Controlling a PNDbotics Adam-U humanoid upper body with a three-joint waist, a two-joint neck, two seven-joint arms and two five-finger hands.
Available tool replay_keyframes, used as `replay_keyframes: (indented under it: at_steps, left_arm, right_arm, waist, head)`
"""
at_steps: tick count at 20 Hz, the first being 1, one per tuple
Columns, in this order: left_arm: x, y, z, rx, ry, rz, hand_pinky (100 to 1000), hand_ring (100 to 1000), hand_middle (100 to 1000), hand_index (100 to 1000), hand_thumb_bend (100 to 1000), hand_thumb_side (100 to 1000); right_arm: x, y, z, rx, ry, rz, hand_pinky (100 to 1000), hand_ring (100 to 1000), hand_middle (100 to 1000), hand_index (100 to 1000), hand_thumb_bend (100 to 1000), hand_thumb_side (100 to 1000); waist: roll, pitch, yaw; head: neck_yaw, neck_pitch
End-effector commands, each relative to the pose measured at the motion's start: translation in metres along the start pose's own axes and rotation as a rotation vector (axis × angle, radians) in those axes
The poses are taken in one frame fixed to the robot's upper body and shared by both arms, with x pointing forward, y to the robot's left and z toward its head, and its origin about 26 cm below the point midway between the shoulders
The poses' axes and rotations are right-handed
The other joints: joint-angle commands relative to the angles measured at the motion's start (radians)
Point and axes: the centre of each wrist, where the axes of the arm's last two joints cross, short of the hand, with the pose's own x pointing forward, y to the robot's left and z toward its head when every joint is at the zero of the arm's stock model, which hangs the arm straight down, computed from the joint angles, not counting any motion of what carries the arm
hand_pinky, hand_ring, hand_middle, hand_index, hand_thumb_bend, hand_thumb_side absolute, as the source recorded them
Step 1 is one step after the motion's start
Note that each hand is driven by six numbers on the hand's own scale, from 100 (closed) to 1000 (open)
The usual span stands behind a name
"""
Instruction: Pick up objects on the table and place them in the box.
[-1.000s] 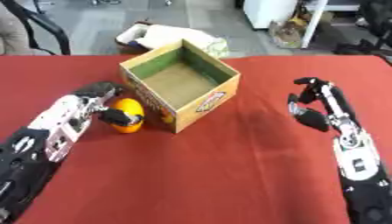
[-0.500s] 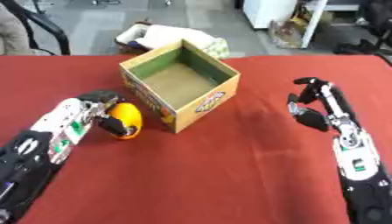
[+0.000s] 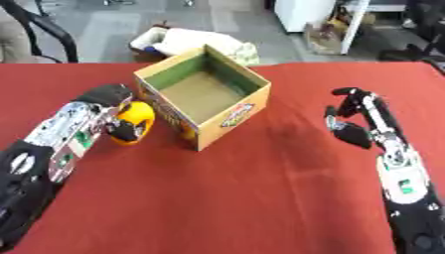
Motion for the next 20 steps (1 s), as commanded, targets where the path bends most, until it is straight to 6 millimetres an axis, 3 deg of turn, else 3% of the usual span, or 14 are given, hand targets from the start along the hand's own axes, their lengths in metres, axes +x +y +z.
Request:
replay_keyframes:
  at_steps: [1,5,9,14,20]
  left_arm:
    - [-0.004,0.045,0.023,0.15,-0.019,-0.075,522,388,441,603,100,245]
    - [0.004,0.08,0.04,0.256,-0.062,-0.123,527,385,439,602,100,245]
    - [0.017,0.099,0.035,0.327,-0.087,-0.128,526,378,430,598,100,247]
    - [0.038,0.096,0.002,0.357,-0.087,-0.118,532,375,425,597,100,249]
    - [0.062,0.077,-0.041,0.398,-0.087,-0.131,542,377,423,601,100,253]
  right_arm:
    - [0.006,-0.011,-0.005,-0.023,-0.027,0.017,582,579,404,784,100,198]
    - [0.006,-0.01,-0.005,-0.02,-0.026,0.017,583,579,404,784,100,198]
    - [0.007,-0.008,-0.004,-0.016,-0.027,0.013,582,579,403,784,100,198]
    - [0.011,-0.006,-0.007,-0.015,-0.04,0.005,582,579,402,784,100,198]
    - [0.018,-0.002,-0.012,-0.011,-0.062,-0.007,582,579,401,784,100,198]
  waist:
    - [0.004,-0.017,0.0]
    - [0.005,-0.019,0.001]
    - [0.003,-0.02,-0.003]
    - [-0.002,-0.011,-0.016]
    - [-0.008,0.002,-0.035]
  head:
    - [-0.005,0.005]
    - [-0.004,0.006]
    - [0.001,0.003]
    - [0.013,-0.008]
    - [0.036,-0.022]
